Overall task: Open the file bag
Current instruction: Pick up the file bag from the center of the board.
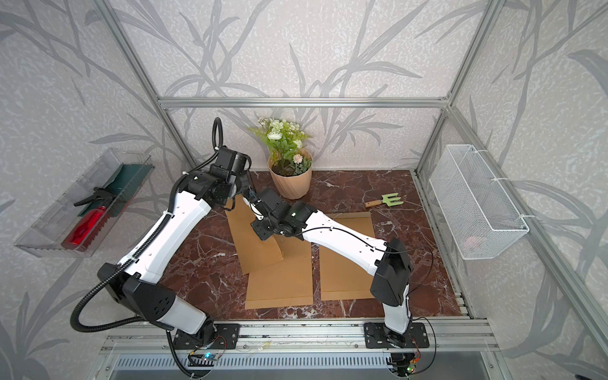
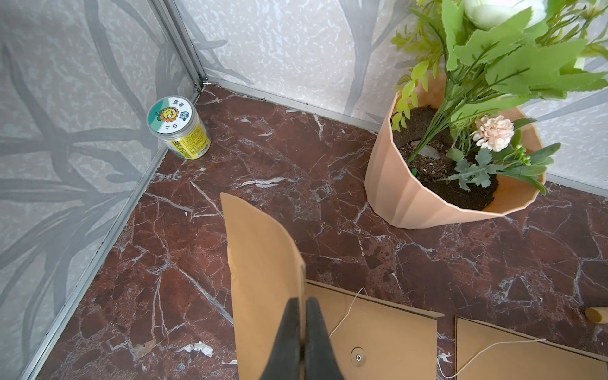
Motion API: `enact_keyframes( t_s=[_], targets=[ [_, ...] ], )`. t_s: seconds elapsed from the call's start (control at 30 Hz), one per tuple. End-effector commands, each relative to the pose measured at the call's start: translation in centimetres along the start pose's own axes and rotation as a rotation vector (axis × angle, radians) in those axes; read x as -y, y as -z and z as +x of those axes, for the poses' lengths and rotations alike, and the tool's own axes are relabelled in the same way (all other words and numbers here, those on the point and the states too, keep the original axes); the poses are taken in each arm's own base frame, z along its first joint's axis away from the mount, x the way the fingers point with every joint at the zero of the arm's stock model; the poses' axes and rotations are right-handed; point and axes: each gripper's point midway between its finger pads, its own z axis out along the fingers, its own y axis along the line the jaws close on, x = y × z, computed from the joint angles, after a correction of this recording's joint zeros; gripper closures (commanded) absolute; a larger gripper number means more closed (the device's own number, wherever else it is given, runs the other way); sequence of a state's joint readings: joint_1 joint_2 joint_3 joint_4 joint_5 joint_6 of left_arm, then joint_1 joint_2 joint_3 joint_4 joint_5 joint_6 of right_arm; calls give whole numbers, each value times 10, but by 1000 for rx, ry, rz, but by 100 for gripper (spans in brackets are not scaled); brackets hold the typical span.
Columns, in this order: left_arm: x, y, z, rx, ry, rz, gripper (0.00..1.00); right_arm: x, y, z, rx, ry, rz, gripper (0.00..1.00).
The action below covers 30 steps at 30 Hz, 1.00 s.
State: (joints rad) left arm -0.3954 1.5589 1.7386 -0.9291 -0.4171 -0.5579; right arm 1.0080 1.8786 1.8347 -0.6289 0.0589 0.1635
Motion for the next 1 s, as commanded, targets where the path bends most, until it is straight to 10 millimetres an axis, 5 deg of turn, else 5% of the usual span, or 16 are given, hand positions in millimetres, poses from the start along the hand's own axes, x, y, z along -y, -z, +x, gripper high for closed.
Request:
enact_keyframes(
  t_s=[0.0, 0.2, 0.5, 0.77, 0.97],
  targets=[
    [-9, 3, -12, 31, 14, -38, 100, -3, 18, -12, 51, -10, -19, 94],
    [-11, 8, -35, 96, 21, -48, 100, -11, 35, -7, 80, -66, -83, 65],
    [1, 27, -69, 176, 19, 46, 100, -6, 82, 1, 154, -148, -160, 53],
    [7, 72, -76, 259, -86, 218, 100, 62, 87, 1, 203, -334, -206, 52],
    [7, 108, -74, 357, -182, 336, 100, 87, 82, -7, 200, -334, -212, 52]
  ],
)
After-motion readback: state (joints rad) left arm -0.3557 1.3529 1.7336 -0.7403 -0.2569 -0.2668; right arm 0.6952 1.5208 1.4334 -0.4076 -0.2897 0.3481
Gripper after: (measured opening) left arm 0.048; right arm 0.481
